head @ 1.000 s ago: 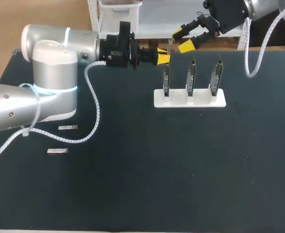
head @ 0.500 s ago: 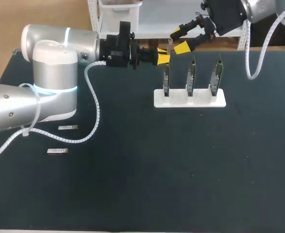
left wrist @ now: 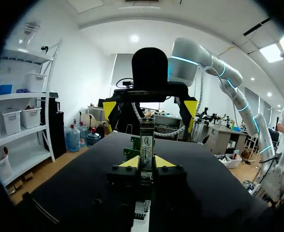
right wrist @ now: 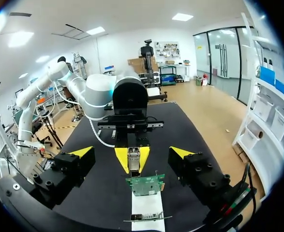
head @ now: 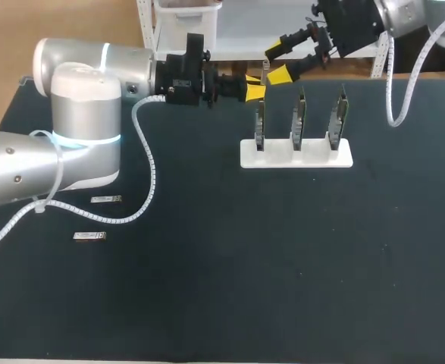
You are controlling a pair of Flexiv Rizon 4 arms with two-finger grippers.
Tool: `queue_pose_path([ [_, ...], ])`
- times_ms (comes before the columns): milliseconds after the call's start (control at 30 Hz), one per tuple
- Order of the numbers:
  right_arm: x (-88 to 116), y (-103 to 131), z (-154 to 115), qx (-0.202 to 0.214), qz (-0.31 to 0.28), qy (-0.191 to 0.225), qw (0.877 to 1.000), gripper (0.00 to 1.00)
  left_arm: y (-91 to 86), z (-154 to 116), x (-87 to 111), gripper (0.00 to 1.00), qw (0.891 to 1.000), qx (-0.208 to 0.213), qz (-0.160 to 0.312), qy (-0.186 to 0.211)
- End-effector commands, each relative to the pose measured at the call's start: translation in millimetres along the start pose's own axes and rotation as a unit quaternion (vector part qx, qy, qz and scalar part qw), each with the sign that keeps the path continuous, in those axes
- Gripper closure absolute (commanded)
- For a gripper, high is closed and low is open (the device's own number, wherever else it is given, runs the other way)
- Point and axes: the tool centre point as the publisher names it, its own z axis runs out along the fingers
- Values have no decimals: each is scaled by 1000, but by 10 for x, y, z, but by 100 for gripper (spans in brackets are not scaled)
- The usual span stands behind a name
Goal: Pick up the optical module with the left hand, and insert it into the network port with the right hand.
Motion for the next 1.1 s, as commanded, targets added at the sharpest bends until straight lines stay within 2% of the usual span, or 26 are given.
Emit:
queue_pose_path([
  [33, -12, 52, 34, 24, -3, 4, 1000, 0, -6, 3, 3, 100, 1000, -2, 0, 0],
  [733, -12, 52, 82, 9, -1, 16, 1000, 0, -6, 3, 3, 100, 1000, -2, 0, 0],
  [767, -11, 52, 80, 11, 0, 17, 1000, 54, -6, 3, 3, 100, 1000, -2, 0, 0],
  [800, -10, 50, 78, 12, 0, 17, 1000, 99, -6, 3, 3, 100, 1000, -2, 0, 0],
  [1100, -12, 53, 81, 17, 0, 20, 1000, 100, -6, 3, 3, 100, 1000, -2, 0, 0],
])
